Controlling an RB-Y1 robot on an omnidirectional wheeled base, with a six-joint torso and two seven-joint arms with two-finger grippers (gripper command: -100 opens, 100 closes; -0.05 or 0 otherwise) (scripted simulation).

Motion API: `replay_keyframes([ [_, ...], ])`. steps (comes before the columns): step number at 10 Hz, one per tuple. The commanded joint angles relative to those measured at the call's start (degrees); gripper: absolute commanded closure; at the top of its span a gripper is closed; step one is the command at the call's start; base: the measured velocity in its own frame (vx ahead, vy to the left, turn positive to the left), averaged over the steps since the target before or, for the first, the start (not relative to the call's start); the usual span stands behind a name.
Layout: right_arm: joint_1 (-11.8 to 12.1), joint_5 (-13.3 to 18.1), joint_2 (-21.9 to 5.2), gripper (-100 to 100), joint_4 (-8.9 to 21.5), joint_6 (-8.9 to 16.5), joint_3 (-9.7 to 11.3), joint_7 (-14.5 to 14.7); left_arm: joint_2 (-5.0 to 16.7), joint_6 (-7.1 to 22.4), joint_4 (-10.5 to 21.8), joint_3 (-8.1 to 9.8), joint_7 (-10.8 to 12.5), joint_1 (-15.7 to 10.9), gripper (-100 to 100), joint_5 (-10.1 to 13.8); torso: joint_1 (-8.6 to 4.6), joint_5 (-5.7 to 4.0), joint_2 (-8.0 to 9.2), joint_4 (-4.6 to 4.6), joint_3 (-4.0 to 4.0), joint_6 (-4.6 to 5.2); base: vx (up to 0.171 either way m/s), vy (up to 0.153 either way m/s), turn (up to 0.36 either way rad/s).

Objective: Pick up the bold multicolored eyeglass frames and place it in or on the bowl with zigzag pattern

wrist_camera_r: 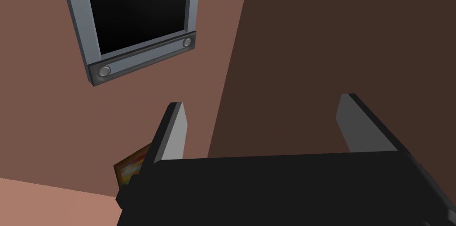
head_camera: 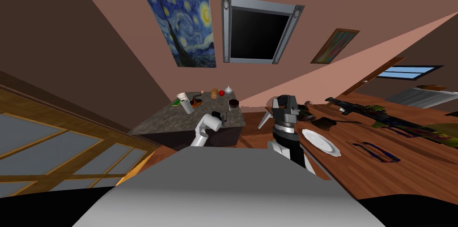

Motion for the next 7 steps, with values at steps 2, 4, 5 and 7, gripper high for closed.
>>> replay_keyframes([
  [2,0.00,0.00,0.00,0,0.00,0.00,0.00,0.00,-0.28,-0.65,1.14,0.49,-0.15,-0.40,-100,-0.05,-0.01,0.00,0.00,0.00,0.00,0.00,-0.005,-0.003,-0.035],
  [4,0.00,0.00,0.00,0,0.00,0.00,0.00,0.00,-0.31,-0.79,1.26,0.54,-0.18,-0.44,100,-0.05,0.01,0.00,-0.02,0.00,-0.01,-0.01,0.000,0.000,0.000],
  [5,0.00,0.00,0.00,0,0.00,0.00,0.00,0.00,-0.32,-0.77,1.26,0.49,-0.21,-0.43,100,-0.02,0.01,0.00,-0.05,0.00,-0.02,-0.03,0.002,0.001,-0.015],
  [7,0.00,0.00,0.00,0,0.00,0.00,0.00,0.00,-0.35,-0.86,1.21,0.44,-0.29,-0.50,100,0.00,0.01,-0.02,-0.08,-0.04,-0.06,-0.09,0.000,0.000,0.000],
])
